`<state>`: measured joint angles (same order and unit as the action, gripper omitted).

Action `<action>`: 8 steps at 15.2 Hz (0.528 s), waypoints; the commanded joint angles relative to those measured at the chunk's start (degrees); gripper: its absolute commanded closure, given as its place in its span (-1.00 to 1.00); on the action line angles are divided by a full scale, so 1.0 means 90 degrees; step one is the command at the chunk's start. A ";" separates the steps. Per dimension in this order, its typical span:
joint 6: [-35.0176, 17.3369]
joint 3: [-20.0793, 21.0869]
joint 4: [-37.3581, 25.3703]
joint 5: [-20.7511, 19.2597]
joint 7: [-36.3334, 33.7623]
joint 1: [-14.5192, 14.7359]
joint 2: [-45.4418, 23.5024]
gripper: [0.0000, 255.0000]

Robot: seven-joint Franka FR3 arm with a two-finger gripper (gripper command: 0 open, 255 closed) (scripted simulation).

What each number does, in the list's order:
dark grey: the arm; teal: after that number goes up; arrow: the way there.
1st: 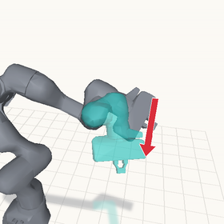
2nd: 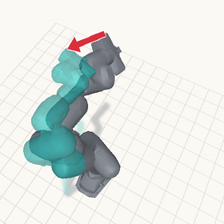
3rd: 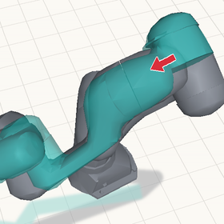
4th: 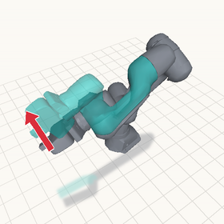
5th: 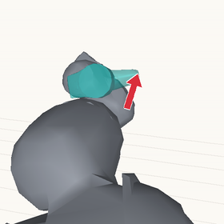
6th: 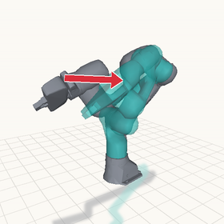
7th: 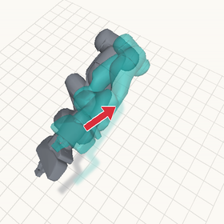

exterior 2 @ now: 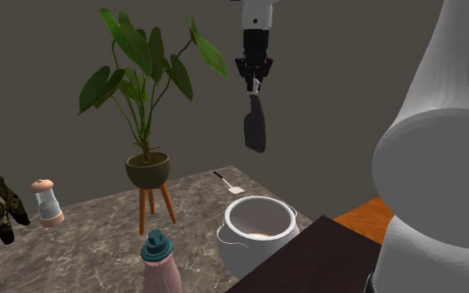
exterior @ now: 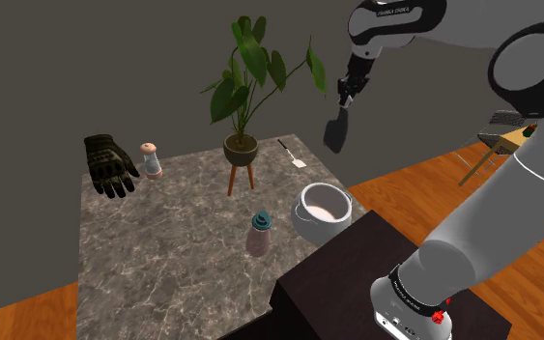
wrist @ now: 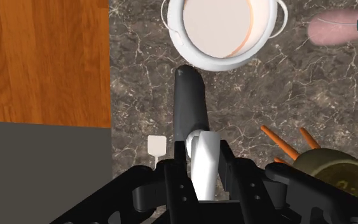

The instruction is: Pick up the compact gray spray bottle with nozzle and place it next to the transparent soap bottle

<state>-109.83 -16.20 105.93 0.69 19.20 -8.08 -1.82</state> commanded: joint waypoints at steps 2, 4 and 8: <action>-0.0134 0.0159 0.0809 -0.0211 -0.0396 0.0165 0.0703 1.00; -0.0180 0.0292 0.1272 -0.0316 -0.0663 0.0253 0.1127 1.00; -0.0205 0.0604 0.2102 -0.0447 -0.1195 0.0400 0.1932 1.00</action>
<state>-111.90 -11.66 123.18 -3.10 10.01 -4.95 13.68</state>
